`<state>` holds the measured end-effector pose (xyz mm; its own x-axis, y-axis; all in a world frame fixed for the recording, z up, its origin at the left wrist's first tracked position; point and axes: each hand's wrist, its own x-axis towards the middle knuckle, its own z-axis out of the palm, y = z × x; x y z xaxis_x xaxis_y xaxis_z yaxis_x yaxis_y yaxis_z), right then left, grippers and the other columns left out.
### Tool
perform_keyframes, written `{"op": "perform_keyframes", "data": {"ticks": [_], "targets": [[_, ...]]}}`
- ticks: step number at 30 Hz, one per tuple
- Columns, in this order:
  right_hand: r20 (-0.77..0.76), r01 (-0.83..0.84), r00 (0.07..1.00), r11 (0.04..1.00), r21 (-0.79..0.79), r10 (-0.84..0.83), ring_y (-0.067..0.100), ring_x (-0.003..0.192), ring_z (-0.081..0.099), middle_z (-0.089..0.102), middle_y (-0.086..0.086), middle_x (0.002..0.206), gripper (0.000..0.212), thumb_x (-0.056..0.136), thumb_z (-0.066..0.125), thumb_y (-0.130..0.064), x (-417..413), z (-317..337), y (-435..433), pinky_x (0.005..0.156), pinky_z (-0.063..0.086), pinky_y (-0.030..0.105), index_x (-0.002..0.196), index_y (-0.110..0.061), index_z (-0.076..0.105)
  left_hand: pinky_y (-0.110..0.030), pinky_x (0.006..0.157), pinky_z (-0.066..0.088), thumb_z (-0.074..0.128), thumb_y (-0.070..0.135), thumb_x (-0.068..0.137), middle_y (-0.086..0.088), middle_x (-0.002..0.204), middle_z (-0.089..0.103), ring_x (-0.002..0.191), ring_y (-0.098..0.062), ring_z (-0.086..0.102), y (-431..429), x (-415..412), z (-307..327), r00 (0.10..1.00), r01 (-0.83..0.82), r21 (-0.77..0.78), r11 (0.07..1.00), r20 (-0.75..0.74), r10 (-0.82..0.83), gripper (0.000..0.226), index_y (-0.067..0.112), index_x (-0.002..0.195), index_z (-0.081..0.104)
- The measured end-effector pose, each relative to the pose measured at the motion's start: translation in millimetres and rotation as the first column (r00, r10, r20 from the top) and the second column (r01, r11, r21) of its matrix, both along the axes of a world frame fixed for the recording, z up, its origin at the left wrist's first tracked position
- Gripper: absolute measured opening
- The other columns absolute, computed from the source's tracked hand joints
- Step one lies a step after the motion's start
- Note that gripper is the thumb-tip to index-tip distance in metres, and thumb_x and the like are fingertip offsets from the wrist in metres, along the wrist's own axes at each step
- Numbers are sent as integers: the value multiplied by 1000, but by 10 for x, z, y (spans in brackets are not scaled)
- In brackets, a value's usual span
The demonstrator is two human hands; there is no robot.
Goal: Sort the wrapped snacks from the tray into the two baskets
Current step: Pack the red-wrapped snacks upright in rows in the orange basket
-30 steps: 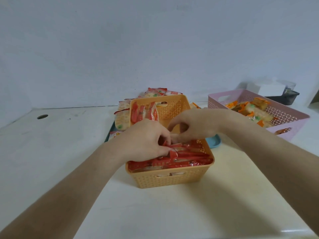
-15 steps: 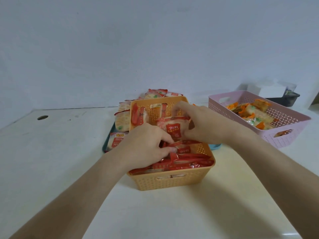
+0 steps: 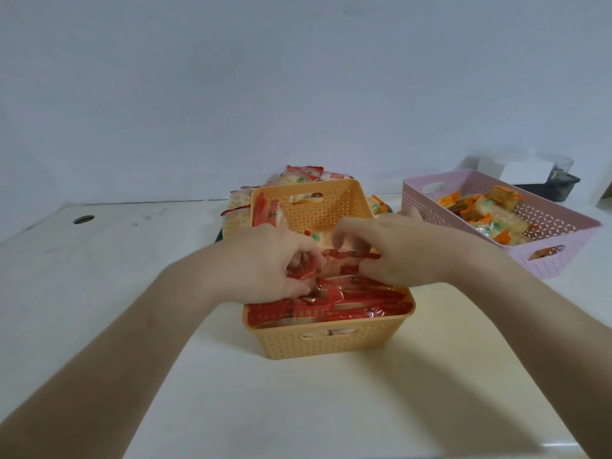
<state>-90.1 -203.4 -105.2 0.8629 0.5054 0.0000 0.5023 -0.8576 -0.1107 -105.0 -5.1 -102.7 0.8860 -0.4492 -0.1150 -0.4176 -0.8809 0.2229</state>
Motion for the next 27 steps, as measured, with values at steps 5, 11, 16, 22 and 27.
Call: {"op": "perform_keyframes", "data": {"ticks": [5, 11, 16, 22, 27], "targets": [[-212, -27, 977, 995, -95, 6, 14, 109, 48, 55, -14, 117, 36, 91, 46, -55, 20, 131, 42, 100, 29, 42, 124, -42, 41, -30, 78, 51, 59, 34, 92, 9, 100, 63, 97, -15, 61, -79, -22, -26, 995, 20, 234, 972, 89, -42, 27, 28, 117, 53], [-227, -62, 972, 998, -30, 54, 13, 105, 51, 54, -13, 110, 45, 80, 59, -62, 41, 89, 109, 88, 40, 34, 114, -34, 48, -28, 67, 45, 56, 32, 92, 16, 73, 49, 78, -12, 55, -79, -1, -39, 984, 57, 214, 975, 154, -91, 8, 29, 98, 60], [-150, -66, 987, 997, -47, 59, 16, 102, 53, 59, -10, 109, 21, 93, 55, -44, 45, 90, 68, 89, 39, 39, 110, -36, 45, -35, 77, 53, 56, 29, 92, 11, 94, 66, 90, -14, 60, -28, -4, 15, 967, 36, 278, 960, 233, -104, 25, 29, 115, 66], [44, -65, 997, 990, -126, 71, 15, 89, 44, 51, -14, 90, 20, 93, 45, -17, 10, 25, 132, 102, 27, 50, 108, -29, 41, -31, 85, 51, 59, 32, 91, 21, 96, 62, 95, -8, 58, -64, 15, -7, 981, 144, 214, 966, 98, -168, 27, 33, 117, 67], [88, -73, 993, 996, -54, 77, 25, 106, 53, 59, 0, 113, 27, 90, 44, -20, -80, -49, 222, 93, 40, 47, 116, -21, 43, -25, 76, 48, 55, 48, 90, 22, 85, 61, 85, -5, 59, 51, 75, -36, 985, 169, 62, 984, -41, -166, 13, 38, 92, 64]]}}
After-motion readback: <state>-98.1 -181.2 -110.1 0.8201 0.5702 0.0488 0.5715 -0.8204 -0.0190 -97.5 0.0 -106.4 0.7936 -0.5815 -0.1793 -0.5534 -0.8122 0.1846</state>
